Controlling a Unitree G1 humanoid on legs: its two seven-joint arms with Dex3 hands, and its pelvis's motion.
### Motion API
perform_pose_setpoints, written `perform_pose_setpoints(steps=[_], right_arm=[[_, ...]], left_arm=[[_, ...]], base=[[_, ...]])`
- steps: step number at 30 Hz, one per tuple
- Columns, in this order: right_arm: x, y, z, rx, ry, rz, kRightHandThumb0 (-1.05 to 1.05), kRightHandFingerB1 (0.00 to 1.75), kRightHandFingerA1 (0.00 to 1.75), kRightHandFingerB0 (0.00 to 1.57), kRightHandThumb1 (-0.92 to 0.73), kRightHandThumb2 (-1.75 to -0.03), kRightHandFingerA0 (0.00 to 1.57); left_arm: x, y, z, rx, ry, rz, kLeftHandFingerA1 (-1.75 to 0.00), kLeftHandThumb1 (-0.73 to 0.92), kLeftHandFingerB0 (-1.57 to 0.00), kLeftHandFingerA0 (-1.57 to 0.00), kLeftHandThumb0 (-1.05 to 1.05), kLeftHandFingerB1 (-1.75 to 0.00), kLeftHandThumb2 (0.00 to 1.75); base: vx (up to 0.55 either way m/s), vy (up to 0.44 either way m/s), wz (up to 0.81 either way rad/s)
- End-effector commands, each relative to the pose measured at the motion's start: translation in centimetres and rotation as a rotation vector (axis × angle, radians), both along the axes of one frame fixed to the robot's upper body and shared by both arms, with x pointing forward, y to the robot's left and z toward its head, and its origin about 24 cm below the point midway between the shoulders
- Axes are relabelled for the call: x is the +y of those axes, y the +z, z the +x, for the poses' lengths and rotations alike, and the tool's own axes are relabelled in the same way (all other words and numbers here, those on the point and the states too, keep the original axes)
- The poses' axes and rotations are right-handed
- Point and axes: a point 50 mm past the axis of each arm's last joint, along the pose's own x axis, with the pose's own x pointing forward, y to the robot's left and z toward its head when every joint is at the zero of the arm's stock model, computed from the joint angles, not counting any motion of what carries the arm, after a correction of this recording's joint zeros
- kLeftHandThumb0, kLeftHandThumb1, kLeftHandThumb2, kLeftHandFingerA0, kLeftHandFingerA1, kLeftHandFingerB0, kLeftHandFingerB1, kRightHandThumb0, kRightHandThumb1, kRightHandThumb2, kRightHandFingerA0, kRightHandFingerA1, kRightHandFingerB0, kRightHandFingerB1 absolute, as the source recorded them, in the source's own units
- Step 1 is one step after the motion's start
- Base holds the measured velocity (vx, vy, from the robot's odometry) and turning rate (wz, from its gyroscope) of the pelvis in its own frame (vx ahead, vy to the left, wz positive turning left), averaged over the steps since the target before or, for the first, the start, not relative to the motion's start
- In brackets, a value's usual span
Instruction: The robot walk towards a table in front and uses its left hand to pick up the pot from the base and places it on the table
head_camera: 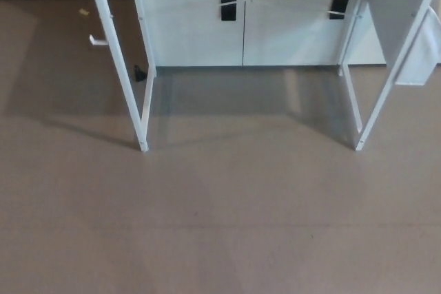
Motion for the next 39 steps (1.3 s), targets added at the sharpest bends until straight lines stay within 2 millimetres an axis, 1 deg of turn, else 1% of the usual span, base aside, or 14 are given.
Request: perform_pose_setpoints(steps=[1,3,9,12,13,17,22,24,27,31,34,35,37,39], right_arm=[[-0.3,0.0,0.0,-0.002,0.000,-0.020,-0.14,0.45,0.51,0.52,-0.47,-0.53,0.64],[-0.2,0.1,0.1,-0.006,0.001,-0.017,-0.16,0.46,0.52,0.53,-0.47,-0.53,0.63],[-0.1,0.1,0.2,-0.017,-0.009,-0.010,-0.16,0.47,0.53,0.53,-0.46,-0.53,0.65],[-0.1,0.4,0.9,-0.043,0.030,-0.035,-0.16,0.48,0.54,0.55,-0.46,-0.53,0.65],[-0.1,0.4,1.0,-0.033,0.030,-0.047,-0.21,0.46,0.51,0.57,-0.46,-0.53,0.64],[0.0,0.4,1.1,-0.028,0.008,-0.027,-0.16,0.45,0.51,0.53,-0.46,-0.53,0.64],[0.2,0.4,1.3,-0.035,0.015,-0.025,-0.17,0.47,0.52,0.56,-0.47,-0.53,0.63],[0.2,0.4,1.3,-0.031,0.022,-0.029,-0.18,0.45,0.51,0.54,-0.47,-0.53,0.62],[0.2,0.4,1.5,-0.032,0.016,-0.027,-0.17,0.45,0.51,0.53,-0.47,-0.53,0.64],[0.1,0.6,1.9,-0.057,0.030,-0.038,-0.15,0.46,0.53,0.55,-0.47,-0.53,0.67],[0.1,0.7,1.9,-0.049,0.038,-0.035,-0.18,0.46,0.52,0.55,-0.47,-0.53,0.65],[0.1,0.6,1.9,-0.050,0.034,-0.033,-0.18,0.47,0.53,0.54,-0.47,-0.53,0.66],[0.1,0.6,1.9,-0.050,0.031,-0.035,-0.18,0.46,0.54,0.54,-0.48,-0.53,0.67],[0.1,0.4,1.4,-0.039,0.029,-0.033,-0.18,0.46,0.54,0.54,-0.48,-0.53,0.67]], left_arm=[[0.8,0.5,0.1,-0.006,-0.018,0.035,-0.45,0.38,-0.36,-0.46,-0.31,-0.40,0.61],[0.8,0.5,0.2,-0.004,-0.023,0.040,-0.46,0.37,-0.36,-0.45,-0.35,-0.41,0.62],[0.9,0.6,0.5,-0.011,-0.014,0.036,-0.46,0.37,-0.38,-0.47,-0.32,-0.41,0.61],[0.9,0.7,1.0,-0.017,-0.003,0.026,-0.46,0.37,-0.39,-0.47,-0.31,-0.42,0.61],[0.9,0.8,1.1,-0.019,-0.010,0.029,-0.46,0.38,-0.39,-0.46,-0.32,-0.42,0.61],[1.0,0.9,1.4,-0.017,-0.021,0.044,-0.47,0.36,-0.40,-0.47,-0.35,-0.43,0.63],[1.2,1.0,1.6,-0.017,-0.025,0.053,-0.47,0.36,-0.41,-0.49,-0.34,-0.43,0.62],[1.2,1.0,1.6,-0.025,-0.030,0.055,-0.47,0.36,-0.41,-0.48,-0.33,-0.43,0.62],[1.2,1.1,1.8,-0.025,-0.024,0.052,-0.47,0.35,-0.40,-0.47,-0.35,-0.43,0.62],[1.0,1.0,2.0,-0.031,-0.020,0.045,-0.47,0.35,-0.41,-0.47,-0.34,-0.43,0.62],[1.0,1.0,2.0,-0.032,-0.023,0.047,-0.47,0.35,-0.41,-0.47,-0.35,-0.44,0.63],[1.0,1.1,2.2,-0.037,-0.032,0.048,-0.41,0.40,-0.45,-0.52,-0.30,-0.37,0.52],[1.0,1.2,2.3,-0.038,-0.039,0.053,-0.41,0.40,-0.45,-0.52,-0.30,-0.37,0.52],[1.0,1.0,1.8,-0.025,-0.039,0.051,-0.41,0.40,-0.46,-0.52,-0.29,-0.37,0.52]], base=[[0.22,-0.018,-0.04],[0.22,0.053,-0.11],[0.27,0.159,0.00],[0.35,0.270,-0.32],[0.32,0.162,0.03],[0.28,0.102,0.08],[0.28,-0.048,0.13],[0.39,-0.121,-0.70],[0.42,-0.202,0.46],[0.31,-0.115,-0.07],[0.26,0.036,-0.11],[0.29,0.108,-0.13],[0.27,0.142,-0.14],[0.38,0.177,-0.04]])
